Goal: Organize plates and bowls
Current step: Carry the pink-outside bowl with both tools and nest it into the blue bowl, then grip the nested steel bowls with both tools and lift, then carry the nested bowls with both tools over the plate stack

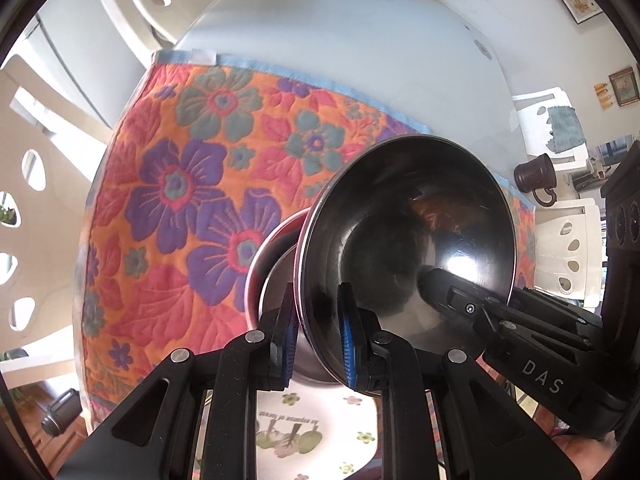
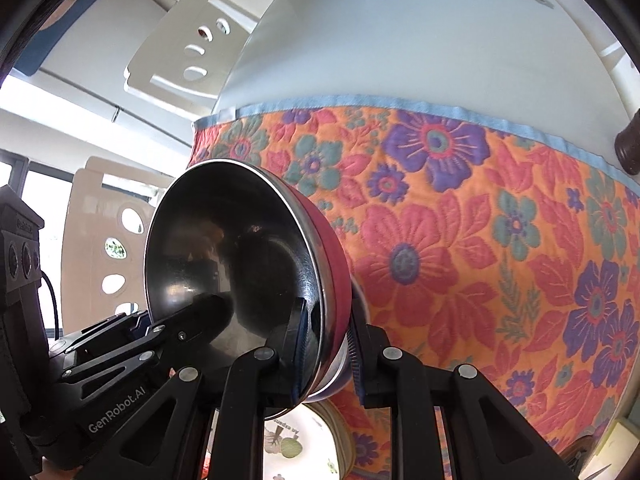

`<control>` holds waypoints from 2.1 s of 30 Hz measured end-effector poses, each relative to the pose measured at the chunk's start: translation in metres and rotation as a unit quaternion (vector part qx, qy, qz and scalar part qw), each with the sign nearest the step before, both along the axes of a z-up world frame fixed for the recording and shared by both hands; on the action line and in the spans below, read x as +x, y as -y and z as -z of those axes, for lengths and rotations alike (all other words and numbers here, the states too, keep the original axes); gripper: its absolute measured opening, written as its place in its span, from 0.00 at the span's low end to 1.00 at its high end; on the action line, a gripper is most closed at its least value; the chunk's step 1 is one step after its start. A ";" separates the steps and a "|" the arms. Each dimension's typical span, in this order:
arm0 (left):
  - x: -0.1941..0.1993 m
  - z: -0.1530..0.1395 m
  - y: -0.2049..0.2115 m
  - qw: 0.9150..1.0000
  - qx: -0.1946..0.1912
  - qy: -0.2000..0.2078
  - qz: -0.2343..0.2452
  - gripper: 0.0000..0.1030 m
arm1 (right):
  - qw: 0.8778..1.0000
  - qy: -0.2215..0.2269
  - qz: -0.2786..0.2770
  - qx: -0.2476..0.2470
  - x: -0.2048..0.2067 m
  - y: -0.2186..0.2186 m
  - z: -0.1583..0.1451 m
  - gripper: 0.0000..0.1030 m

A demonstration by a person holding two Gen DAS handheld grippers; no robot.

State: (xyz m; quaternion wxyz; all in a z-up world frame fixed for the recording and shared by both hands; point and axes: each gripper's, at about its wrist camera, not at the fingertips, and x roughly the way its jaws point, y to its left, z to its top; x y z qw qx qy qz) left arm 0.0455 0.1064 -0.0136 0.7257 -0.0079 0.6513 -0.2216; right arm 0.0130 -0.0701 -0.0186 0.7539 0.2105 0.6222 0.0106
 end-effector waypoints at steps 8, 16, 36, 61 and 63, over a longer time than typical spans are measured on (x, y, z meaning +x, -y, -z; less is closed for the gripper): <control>-0.007 0.019 -0.013 1.000 0.000 -0.020 0.005 0.15 | 1.000 -0.028 -0.007 -0.004 -0.004 -0.016 0.017 0.18; -0.010 0.035 -0.016 0.999 -0.006 -0.040 0.006 0.15 | 0.999 -0.046 -0.006 -0.006 -0.006 -0.019 0.029 0.20; -0.012 0.037 -0.024 0.999 0.002 -0.045 0.008 0.16 | 0.998 -0.054 -0.004 0.011 -0.009 -0.017 0.031 0.20; 0.003 0.051 -0.035 0.998 0.009 -0.055 -0.012 0.30 | 0.998 -0.054 0.022 0.034 -0.012 0.011 0.044 0.57; 0.004 0.061 -0.034 0.998 0.004 -0.068 -0.015 0.32 | 0.996 -0.054 0.041 0.062 -0.011 0.016 0.059 0.62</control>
